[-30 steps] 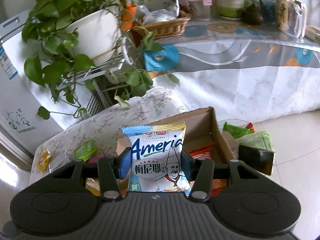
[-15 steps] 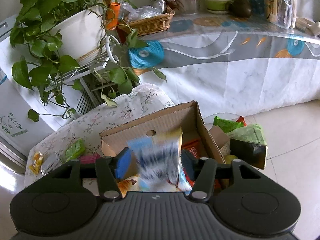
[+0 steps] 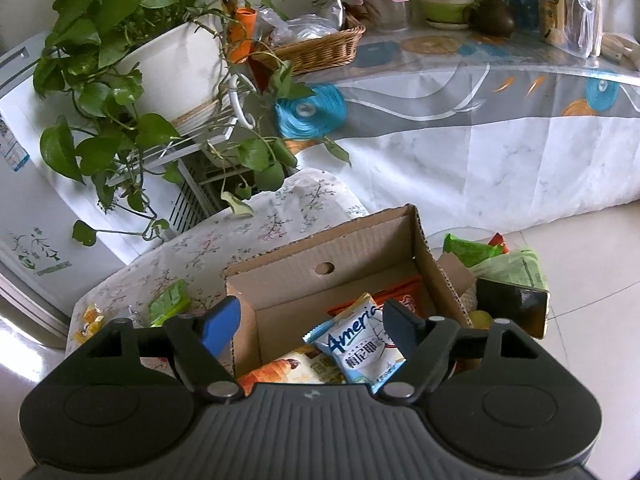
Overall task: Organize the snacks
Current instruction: 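Lower both bags into the cardboard box and open both grippers, then move the left gripper over the small yellow wafer bag while the right moves over the pink bag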
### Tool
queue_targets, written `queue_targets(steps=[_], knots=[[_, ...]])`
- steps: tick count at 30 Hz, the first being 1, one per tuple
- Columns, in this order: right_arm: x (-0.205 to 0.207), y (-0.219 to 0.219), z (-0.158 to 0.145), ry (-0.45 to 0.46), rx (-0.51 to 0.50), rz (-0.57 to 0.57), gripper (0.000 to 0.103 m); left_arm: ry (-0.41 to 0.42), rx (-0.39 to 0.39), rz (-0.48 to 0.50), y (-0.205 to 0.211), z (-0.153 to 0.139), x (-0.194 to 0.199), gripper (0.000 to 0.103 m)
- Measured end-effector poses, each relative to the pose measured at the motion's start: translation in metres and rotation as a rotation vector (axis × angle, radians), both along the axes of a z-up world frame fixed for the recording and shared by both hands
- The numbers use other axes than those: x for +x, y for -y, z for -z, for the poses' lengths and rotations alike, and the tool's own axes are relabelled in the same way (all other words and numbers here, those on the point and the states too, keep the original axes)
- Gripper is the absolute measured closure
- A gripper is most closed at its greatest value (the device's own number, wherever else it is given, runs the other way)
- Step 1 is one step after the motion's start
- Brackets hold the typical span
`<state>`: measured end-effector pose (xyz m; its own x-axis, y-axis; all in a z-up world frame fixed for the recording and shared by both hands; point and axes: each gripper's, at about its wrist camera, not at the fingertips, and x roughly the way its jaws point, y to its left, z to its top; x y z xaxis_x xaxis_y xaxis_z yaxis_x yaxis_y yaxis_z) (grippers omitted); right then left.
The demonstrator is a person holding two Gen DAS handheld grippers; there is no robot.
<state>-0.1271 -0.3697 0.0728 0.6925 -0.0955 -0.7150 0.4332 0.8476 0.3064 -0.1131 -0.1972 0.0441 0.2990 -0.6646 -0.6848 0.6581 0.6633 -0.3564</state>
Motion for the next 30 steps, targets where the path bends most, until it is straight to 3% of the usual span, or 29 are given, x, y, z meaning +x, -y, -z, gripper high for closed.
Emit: queue_targets(steps=[10, 19, 30], knots=[[0.010, -0.021, -0.006, 0.029, 0.002, -0.075, 0.020, 0.008, 0.018, -0.029, -0.045, -0.011, 0.009, 0.012], [0.031, -0.054, -0.008, 0.040, 0.001, -0.184, 0.019, -0.016, 0.066, -0.174, -0.102, -0.010, 0.042, 0.012], [0.060, -0.090, 0.002, 0.021, 0.047, -0.272, 0.019, 0.031, 0.130, -0.362, -0.166, -0.013, 0.094, 0.011]])
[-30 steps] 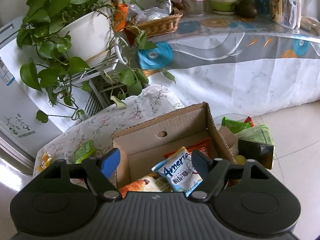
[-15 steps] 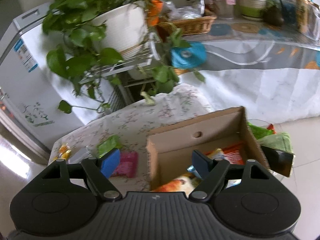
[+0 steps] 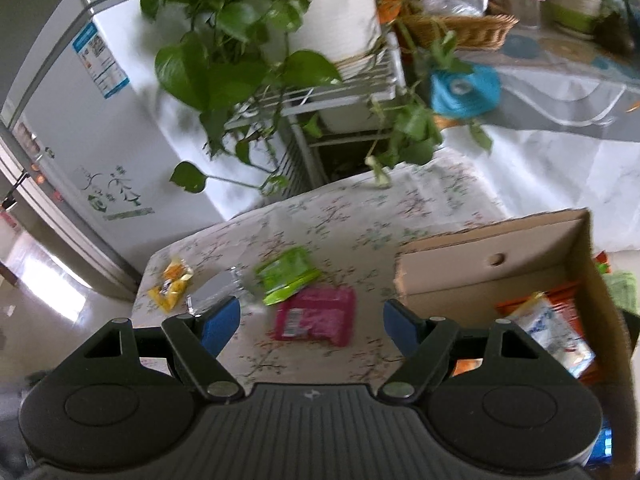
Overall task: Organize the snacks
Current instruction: 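Move the left gripper over the small yellow wafer bag while the right moves over the pink bag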
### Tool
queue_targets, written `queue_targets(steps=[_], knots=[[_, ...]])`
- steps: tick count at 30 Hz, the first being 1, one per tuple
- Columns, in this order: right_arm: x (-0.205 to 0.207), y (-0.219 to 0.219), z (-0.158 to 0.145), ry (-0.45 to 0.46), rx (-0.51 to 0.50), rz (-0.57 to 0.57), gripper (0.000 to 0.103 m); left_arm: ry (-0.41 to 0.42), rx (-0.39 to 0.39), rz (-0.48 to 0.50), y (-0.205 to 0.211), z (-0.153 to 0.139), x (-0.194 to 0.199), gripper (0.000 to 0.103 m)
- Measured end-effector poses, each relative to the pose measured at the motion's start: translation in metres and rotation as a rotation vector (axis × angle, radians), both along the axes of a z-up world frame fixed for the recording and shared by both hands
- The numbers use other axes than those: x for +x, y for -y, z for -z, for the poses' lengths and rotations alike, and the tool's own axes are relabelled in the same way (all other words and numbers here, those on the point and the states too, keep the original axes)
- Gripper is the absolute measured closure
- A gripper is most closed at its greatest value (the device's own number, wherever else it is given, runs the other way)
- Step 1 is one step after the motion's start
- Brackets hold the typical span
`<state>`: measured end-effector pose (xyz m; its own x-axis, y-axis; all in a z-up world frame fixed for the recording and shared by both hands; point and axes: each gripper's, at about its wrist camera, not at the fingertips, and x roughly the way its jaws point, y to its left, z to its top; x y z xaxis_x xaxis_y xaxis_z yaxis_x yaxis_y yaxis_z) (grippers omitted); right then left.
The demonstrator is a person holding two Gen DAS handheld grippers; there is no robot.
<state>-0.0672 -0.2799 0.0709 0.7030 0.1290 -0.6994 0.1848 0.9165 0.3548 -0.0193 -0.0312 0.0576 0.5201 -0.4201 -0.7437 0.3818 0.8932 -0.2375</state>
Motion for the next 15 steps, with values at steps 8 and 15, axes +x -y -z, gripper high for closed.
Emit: queue_targets(steps=[8, 15], knots=[[0.027, -0.017, 0.019, -0.046, 0.112, -0.013, 0.019, 0.009, -0.001, -0.212, -0.043, 0.021, 0.067, 0.009], [0.057, -0.027, 0.041, -0.107, 0.137, 0.006, 0.019, -0.018, -0.005, -0.286, -0.057, 0.052, 0.111, 0.009]])
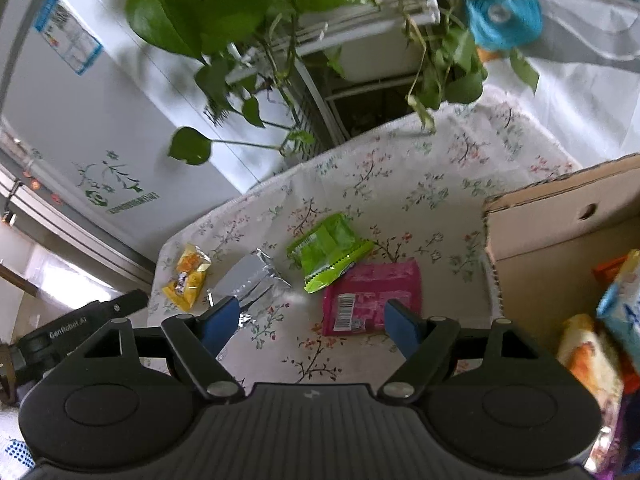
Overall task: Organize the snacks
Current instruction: 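Move the left gripper over the small yellow wafer bag while the right moves over the pink bag, then grasp the small yellow wafer bag with the left gripper while the right grasps the pink bag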
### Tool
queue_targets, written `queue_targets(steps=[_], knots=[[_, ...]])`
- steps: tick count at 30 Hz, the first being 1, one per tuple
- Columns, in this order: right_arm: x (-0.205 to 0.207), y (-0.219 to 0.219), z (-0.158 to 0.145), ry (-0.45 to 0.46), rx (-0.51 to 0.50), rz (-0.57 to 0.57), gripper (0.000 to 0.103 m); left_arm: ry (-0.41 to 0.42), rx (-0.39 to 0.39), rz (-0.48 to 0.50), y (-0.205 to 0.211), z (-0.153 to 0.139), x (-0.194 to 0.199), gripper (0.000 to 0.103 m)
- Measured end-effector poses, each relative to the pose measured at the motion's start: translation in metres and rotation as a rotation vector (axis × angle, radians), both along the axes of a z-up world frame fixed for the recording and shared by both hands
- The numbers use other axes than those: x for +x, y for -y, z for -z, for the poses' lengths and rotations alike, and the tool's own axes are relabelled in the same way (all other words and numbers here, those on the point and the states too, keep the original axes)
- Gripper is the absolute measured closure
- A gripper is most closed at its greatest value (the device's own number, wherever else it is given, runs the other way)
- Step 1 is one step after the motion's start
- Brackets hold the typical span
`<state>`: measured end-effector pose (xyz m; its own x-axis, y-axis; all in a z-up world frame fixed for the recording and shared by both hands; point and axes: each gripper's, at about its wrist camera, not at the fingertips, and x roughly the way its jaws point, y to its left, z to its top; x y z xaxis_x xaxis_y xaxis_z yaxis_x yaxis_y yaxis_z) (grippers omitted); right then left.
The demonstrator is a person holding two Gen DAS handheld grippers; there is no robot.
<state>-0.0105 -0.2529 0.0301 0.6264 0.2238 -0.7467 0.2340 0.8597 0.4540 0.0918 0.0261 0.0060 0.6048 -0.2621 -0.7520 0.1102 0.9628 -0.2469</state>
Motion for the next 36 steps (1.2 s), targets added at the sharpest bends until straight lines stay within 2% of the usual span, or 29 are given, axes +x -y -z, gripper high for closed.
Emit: queue_targets(steps=[7, 16, 24, 28, 32, 36], knots=[[0.025, -0.002, 0.017, -0.034, 0.012, 0.015, 0.015, -0.015, -0.011, -0.012, -0.007, 0.023, 0.033, 0.009], [0.060, -0.007, 0.035, -0.048, -0.053, 0.006, 0.015, -0.021, 0.025, 0.074, -0.007, 0.053, 0.059, 0.009], [0.077, -0.006, 0.054, -0.075, -0.095, 0.003, 0.014, -0.010, 0.059, 0.128, 0.002, 0.066, 0.070, 0.009], [0.078, -0.008, 0.056, -0.084, -0.100, -0.024, 0.010, -0.038, 0.084, 0.153, 0.005, 0.076, 0.071, 0.017], [0.074, -0.013, 0.053, -0.149, -0.073, -0.085, 0.009, -0.019, 0.147, 0.216, 0.007, 0.078, 0.064, 0.027], [0.065, -0.025, 0.051, -0.219, -0.067, -0.198, 0.008, -0.034, 0.115, 0.224, -0.004, 0.075, 0.061, 0.035]])
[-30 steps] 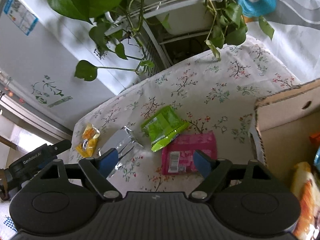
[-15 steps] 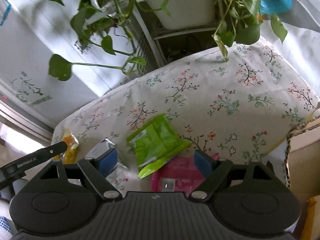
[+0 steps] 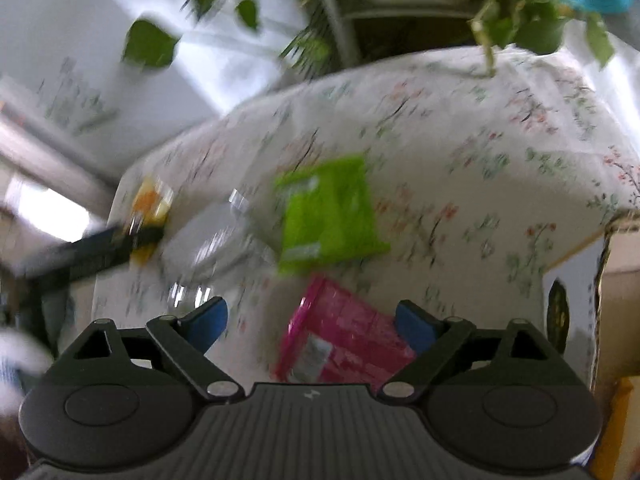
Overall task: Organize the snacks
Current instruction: 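Grasp the small yellow wafer bag with the left gripper while the right grasps the pink bag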
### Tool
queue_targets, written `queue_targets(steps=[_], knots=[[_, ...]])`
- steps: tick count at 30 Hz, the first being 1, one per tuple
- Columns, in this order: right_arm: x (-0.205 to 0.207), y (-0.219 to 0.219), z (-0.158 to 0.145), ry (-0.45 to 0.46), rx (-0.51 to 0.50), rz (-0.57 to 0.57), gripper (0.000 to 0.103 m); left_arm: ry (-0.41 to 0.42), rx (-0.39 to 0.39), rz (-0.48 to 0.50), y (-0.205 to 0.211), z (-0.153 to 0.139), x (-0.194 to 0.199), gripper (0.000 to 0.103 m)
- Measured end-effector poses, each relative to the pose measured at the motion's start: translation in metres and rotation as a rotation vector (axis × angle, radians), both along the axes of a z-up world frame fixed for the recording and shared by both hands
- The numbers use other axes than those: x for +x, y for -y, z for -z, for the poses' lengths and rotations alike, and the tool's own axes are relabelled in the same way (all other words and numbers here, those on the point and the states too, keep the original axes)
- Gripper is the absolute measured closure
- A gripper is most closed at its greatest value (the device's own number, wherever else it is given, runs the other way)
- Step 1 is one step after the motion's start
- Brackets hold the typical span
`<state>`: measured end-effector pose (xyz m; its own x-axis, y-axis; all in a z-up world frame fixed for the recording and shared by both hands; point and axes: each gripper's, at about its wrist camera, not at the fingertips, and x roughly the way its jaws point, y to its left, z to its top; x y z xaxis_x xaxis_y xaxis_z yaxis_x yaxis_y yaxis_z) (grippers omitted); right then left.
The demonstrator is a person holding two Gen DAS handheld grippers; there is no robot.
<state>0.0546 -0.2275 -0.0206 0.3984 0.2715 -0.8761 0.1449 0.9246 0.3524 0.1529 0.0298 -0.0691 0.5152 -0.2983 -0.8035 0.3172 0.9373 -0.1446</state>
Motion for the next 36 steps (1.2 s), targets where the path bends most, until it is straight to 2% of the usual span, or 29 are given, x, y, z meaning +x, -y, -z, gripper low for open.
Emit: queue_targets(steps=[2, 5, 13, 21, 25, 30, 31, 32, 36], knots=[[-0.006, -0.005, -0.002, -0.012, -0.001, -0.039, 0.008, -0.008, -0.005, 0.011, -0.004, -0.002, -0.001, 0.039], [-0.013, -0.012, -0.009, 0.029, -0.076, -0.110, 0.008, 0.017, 0.005, 0.015, -0.005, -0.005, -0.004, 0.039], [-0.017, -0.027, -0.004, 0.084, -0.227, -0.261, 0.008, 0.075, 0.066, 0.074, 0.018, -0.005, -0.003, 0.033], [-0.022, -0.034, 0.008, 0.088, -0.286, -0.363, 0.008, 0.072, 0.089, 0.069, 0.029, 0.004, 0.003, 0.031], [-0.026, -0.035, 0.011, 0.086, -0.307, -0.369, 0.009, 0.068, 0.073, 0.070, 0.025, 0.003, 0.002, 0.045], [-0.028, -0.034, 0.013, 0.086, -0.316, -0.358, 0.023, 0.061, 0.085, 0.069, 0.020, 0.000, -0.003, 0.048], [-0.029, -0.034, 0.011, 0.089, -0.312, -0.355, 0.031, 0.055, 0.087, 0.065, 0.018, -0.001, -0.004, 0.049], [-0.029, -0.034, 0.010, 0.086, -0.307, -0.348, 0.034, 0.050, 0.087, 0.062, 0.016, -0.001, -0.006, 0.050], [-0.031, -0.034, 0.007, 0.074, -0.295, -0.304, 0.042, 0.027, 0.081, 0.024, 0.010, -0.006, -0.016, 0.050]])
